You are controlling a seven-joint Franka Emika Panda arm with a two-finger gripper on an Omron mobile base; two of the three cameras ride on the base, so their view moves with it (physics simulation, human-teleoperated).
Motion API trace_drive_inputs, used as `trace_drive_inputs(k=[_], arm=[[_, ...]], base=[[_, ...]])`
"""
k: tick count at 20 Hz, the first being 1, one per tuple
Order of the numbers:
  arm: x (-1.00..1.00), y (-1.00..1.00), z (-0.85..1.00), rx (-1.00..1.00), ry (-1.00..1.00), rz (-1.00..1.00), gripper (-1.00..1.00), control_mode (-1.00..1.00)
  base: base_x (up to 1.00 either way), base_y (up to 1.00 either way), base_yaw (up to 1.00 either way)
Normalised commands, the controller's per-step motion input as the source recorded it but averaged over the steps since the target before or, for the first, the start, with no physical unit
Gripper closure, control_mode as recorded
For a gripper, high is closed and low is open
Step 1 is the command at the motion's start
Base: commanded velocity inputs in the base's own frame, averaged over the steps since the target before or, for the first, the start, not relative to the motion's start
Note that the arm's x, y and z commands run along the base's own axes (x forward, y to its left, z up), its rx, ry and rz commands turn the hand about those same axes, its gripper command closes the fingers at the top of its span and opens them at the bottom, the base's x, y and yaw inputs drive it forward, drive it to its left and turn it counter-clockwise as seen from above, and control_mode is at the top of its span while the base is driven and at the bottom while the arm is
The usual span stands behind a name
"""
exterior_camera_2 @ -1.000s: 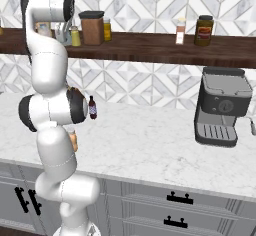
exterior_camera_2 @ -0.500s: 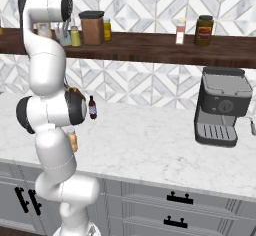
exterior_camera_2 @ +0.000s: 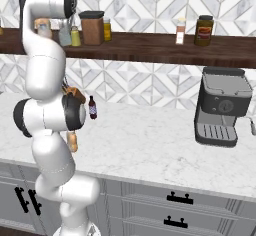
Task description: Put the shaker and condiment bottle from the counter next to their counterparts in the cabinet.
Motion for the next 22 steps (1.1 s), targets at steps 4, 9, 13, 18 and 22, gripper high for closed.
trace_drive_inputs(k=[4, 9, 13, 18, 22], arm=[[-0.63, -0.77, -0.44, 0.18, -0.07, 0.00, -1.00, -1.00], [-0.58, -0.55, -0.53, 0.13, -0.06, 0.00, -1.00, -1.00], [-0.48, -0.14, -0.48, 0.08, -0.06, 0.00, -1.00, -1.00], [-0.44, -0.05, -0.42, 0.09, -0.09, 0.00, -1.00, -1.00], [-0.48, -0.11, -0.40, 0.07, -0.11, 0.00, -1.00, -1.00]], base=[[0.00, 0.00, 0.00], [0.00, 0.00, 0.00], [0.00, 0.00, 0.00], [0.00, 0.00, 0.00], [0.00, 0.00, 0.00]])
